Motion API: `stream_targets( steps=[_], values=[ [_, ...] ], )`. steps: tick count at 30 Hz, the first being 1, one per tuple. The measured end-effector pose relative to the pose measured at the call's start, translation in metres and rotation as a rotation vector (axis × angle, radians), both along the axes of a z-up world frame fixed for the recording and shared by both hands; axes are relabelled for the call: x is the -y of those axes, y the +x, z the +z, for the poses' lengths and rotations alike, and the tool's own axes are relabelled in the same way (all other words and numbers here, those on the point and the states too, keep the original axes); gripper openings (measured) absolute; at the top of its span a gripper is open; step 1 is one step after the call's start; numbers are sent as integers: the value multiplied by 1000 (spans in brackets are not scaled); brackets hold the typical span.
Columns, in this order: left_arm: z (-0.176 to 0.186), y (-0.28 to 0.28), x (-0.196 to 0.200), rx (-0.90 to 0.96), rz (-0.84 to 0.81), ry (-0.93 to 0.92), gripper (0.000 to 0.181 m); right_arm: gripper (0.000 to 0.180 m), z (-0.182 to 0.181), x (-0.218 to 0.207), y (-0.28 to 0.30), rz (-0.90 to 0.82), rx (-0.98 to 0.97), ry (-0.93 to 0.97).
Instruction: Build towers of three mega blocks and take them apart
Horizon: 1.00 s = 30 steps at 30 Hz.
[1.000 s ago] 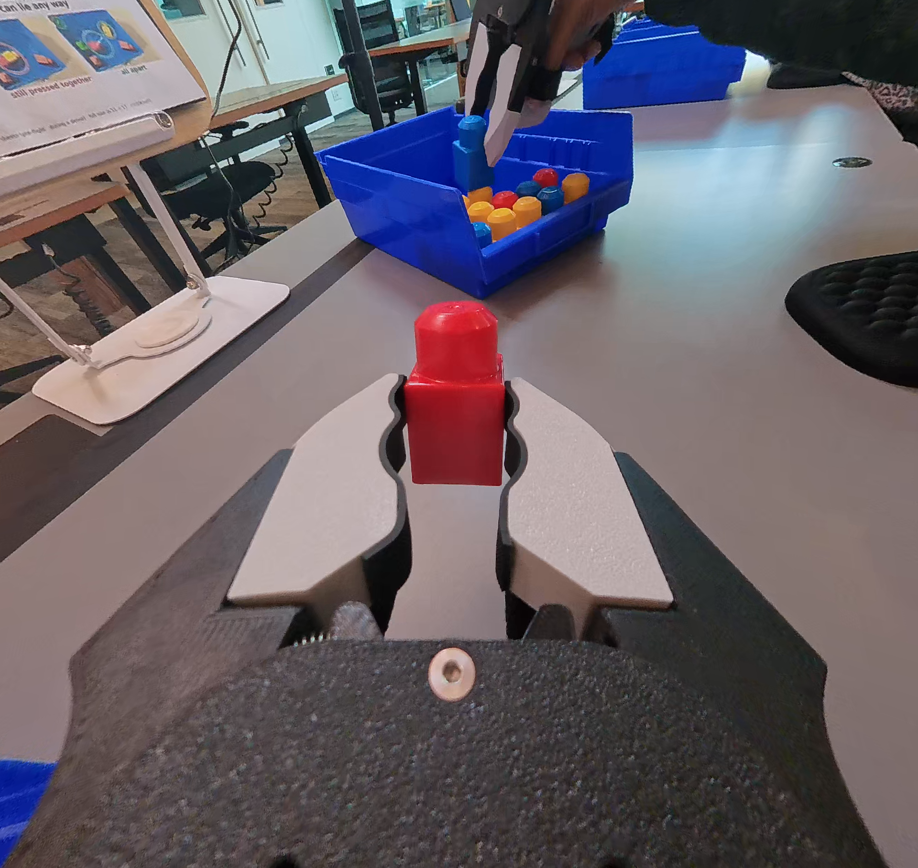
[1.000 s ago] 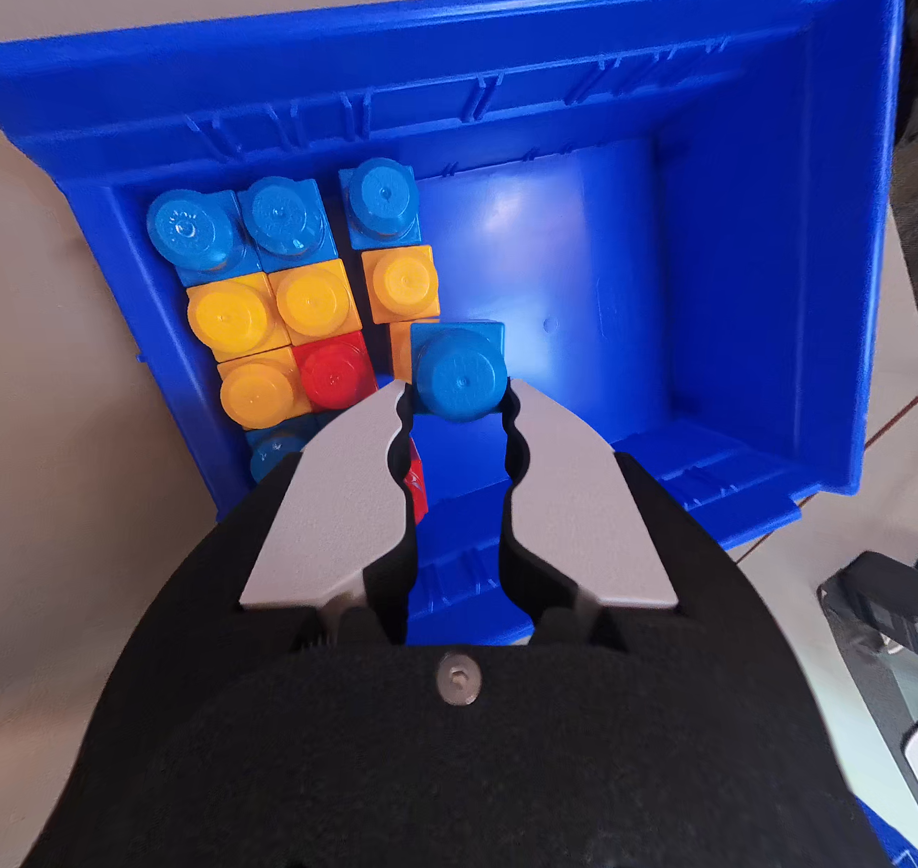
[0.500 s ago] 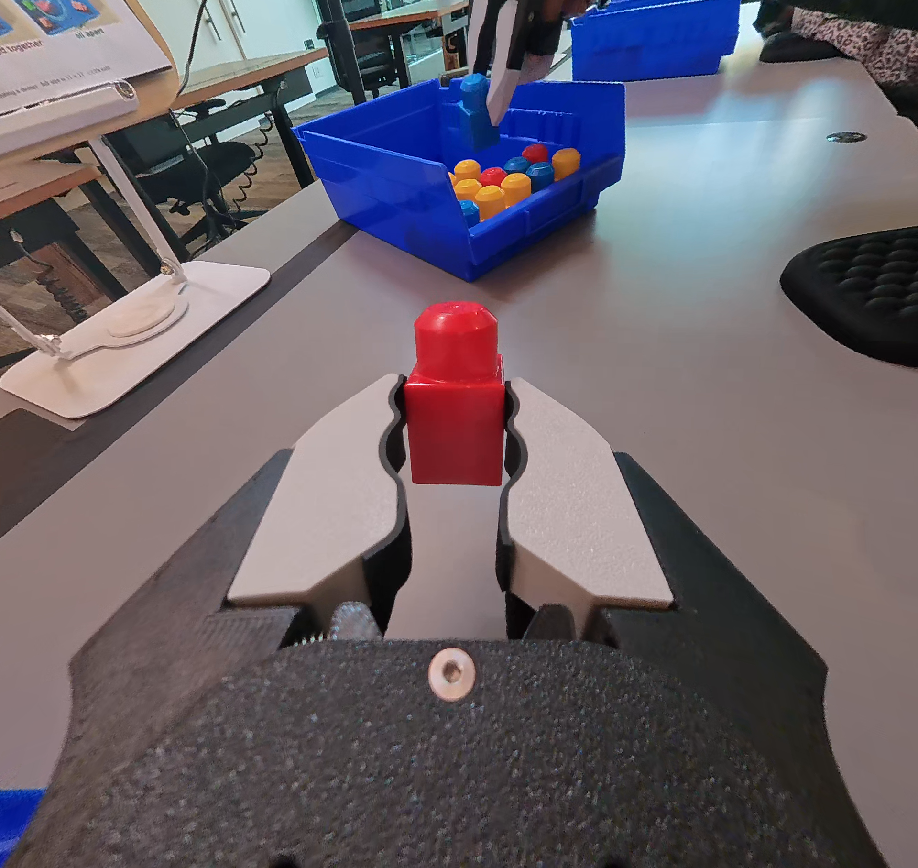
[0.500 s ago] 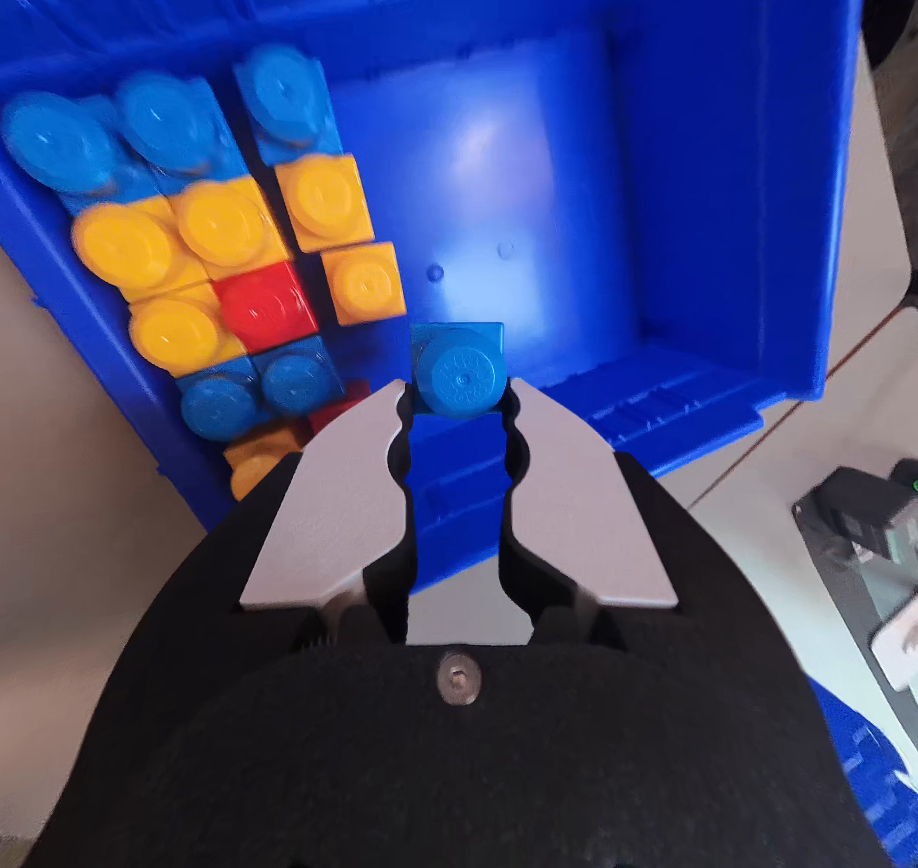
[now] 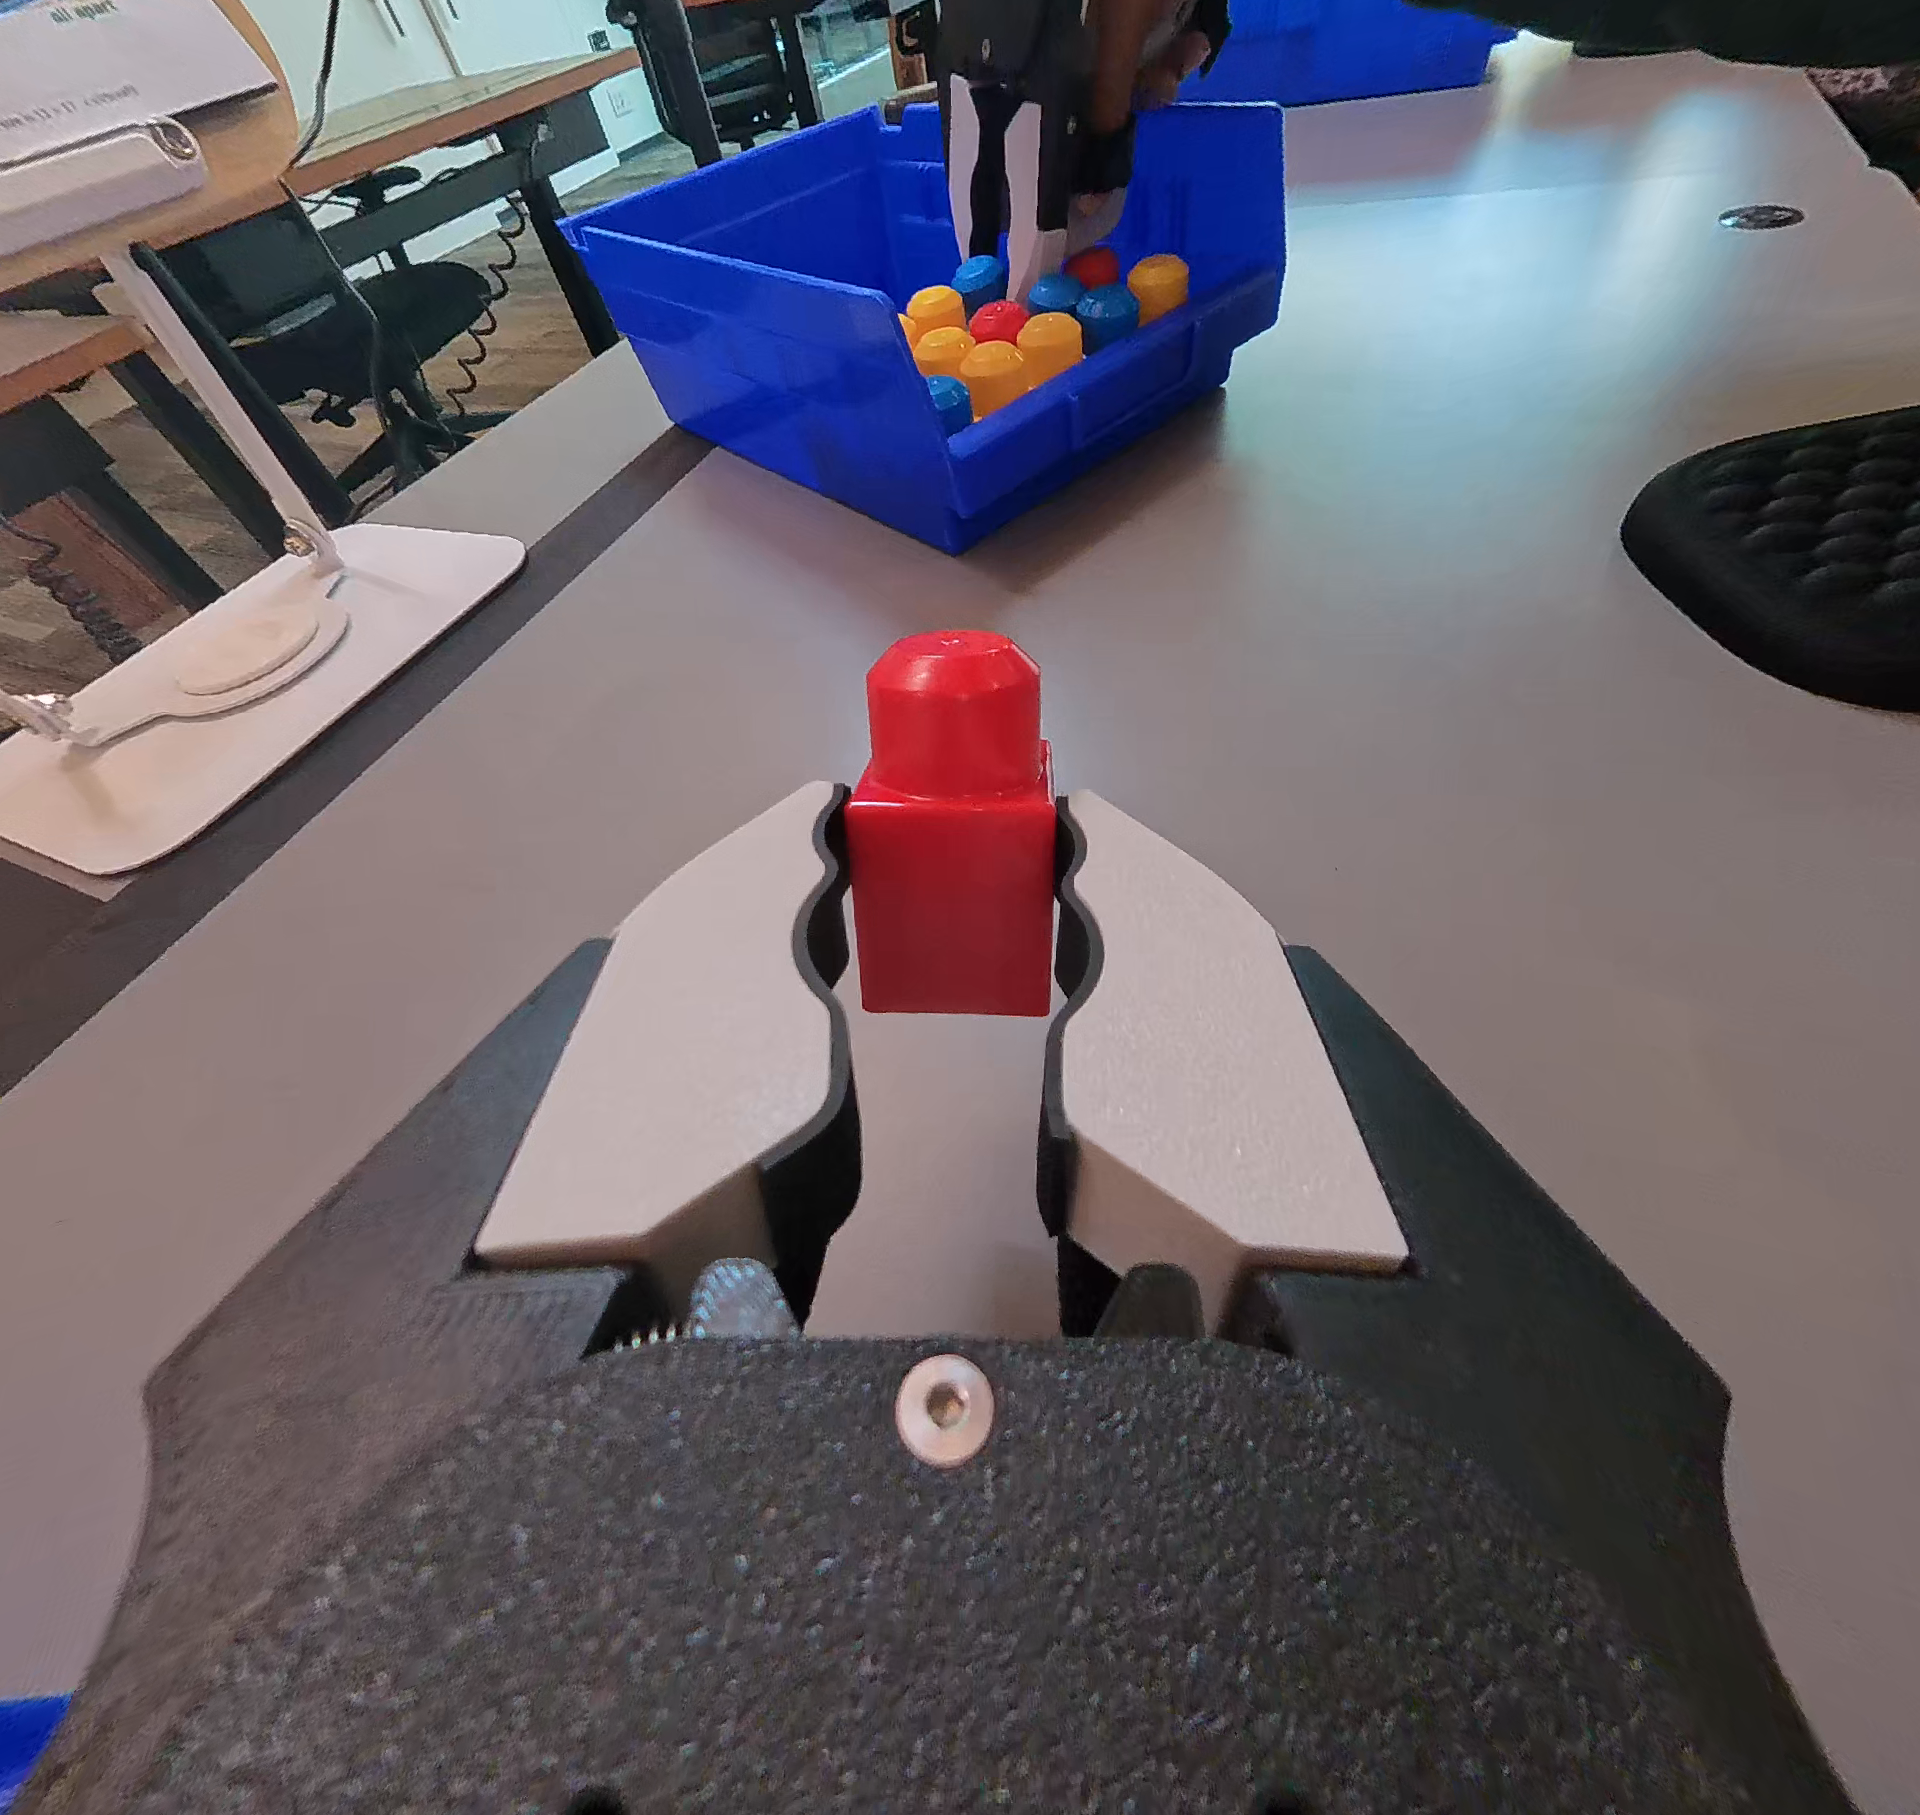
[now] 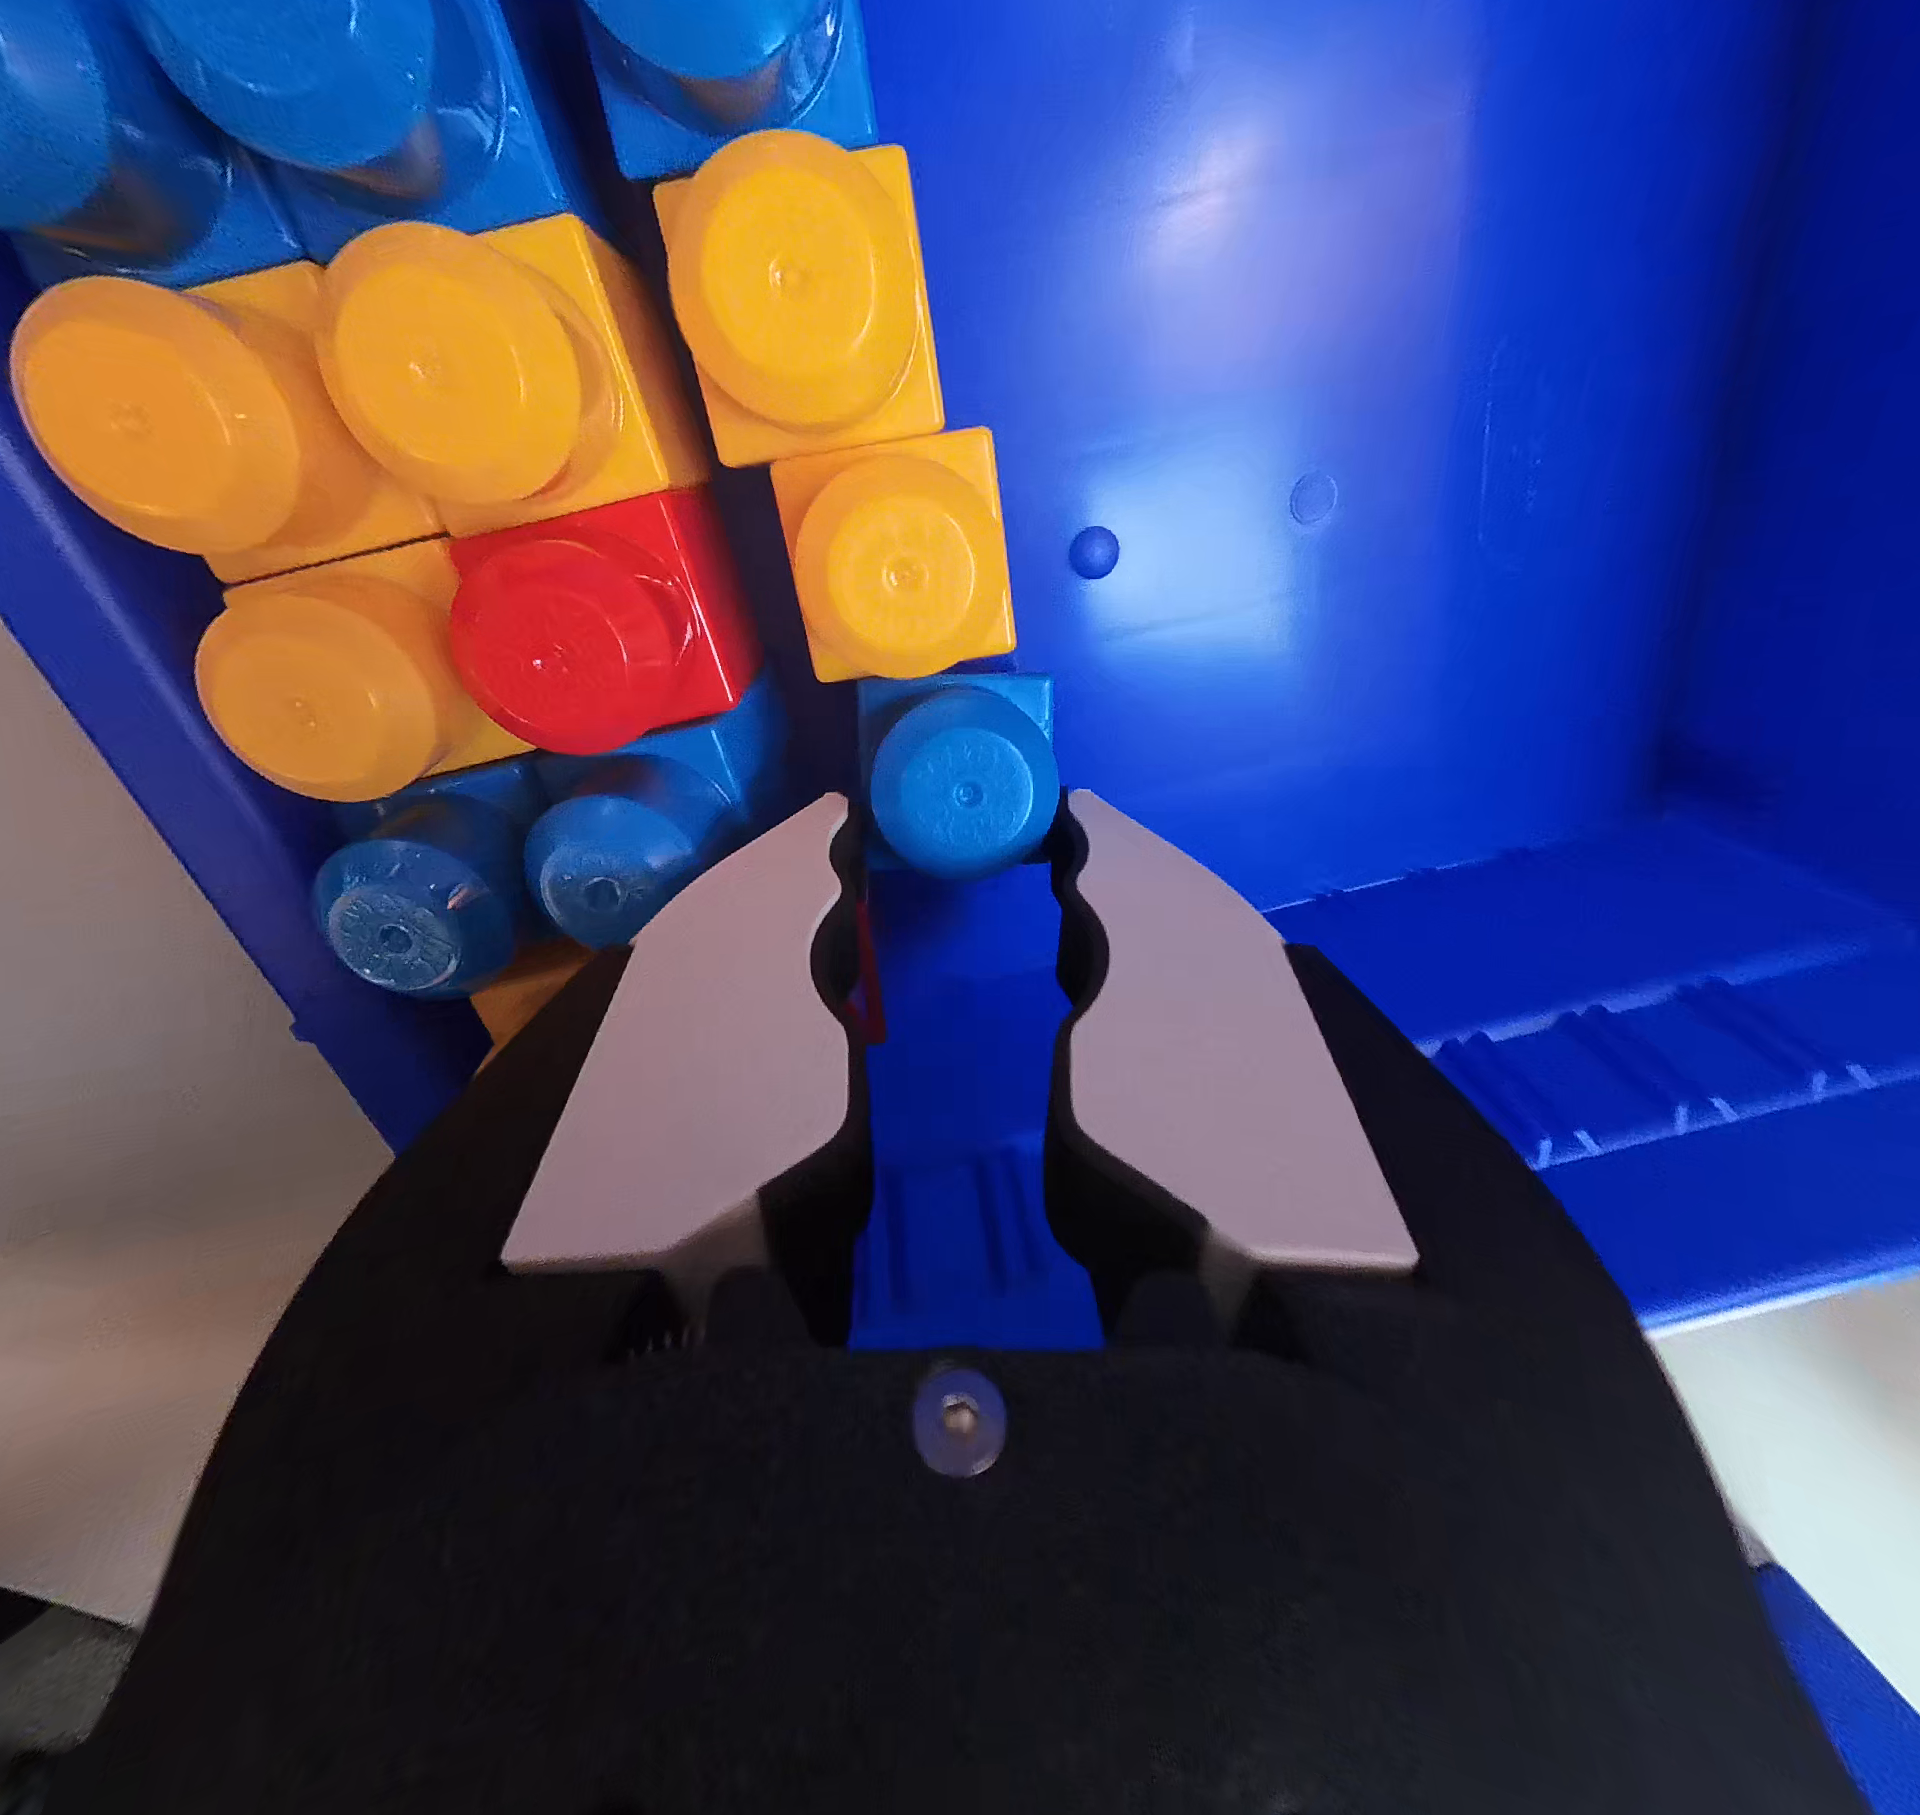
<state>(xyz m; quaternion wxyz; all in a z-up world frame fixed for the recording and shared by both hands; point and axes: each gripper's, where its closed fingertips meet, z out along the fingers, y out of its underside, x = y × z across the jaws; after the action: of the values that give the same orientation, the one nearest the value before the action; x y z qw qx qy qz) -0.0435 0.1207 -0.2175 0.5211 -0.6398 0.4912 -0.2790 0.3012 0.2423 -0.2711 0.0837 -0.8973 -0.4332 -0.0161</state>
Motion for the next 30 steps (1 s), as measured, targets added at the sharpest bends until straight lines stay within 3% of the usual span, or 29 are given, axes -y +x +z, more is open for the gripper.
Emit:
stream_targets(
  steps=[6,10,13,16,23,28,30],
  values=[
    [-5,2,1,-17,-7,-7,36,43,7,-1,5,28,35,20],
    [-6,3,2,-14,-12,-13,36,45,44,-7,-8,34,-31,155],
    [-7,5,4,-17,-20,-15,36,45,82,-1,-48,106,-146,304],
    [-4,9,10,-3,-49,-14,36,44,104,36,-125,292,-308,381],
    [0,21,29,-6,-129,15,36,37,85,155,-284,728,-485,359],
    [-2,28,42,-54,-181,66,36,40,72,167,-320,794,-454,330],
    [-4,30,46,-82,-199,75,36,29,69,171,-327,821,-460,315]
  ],
)
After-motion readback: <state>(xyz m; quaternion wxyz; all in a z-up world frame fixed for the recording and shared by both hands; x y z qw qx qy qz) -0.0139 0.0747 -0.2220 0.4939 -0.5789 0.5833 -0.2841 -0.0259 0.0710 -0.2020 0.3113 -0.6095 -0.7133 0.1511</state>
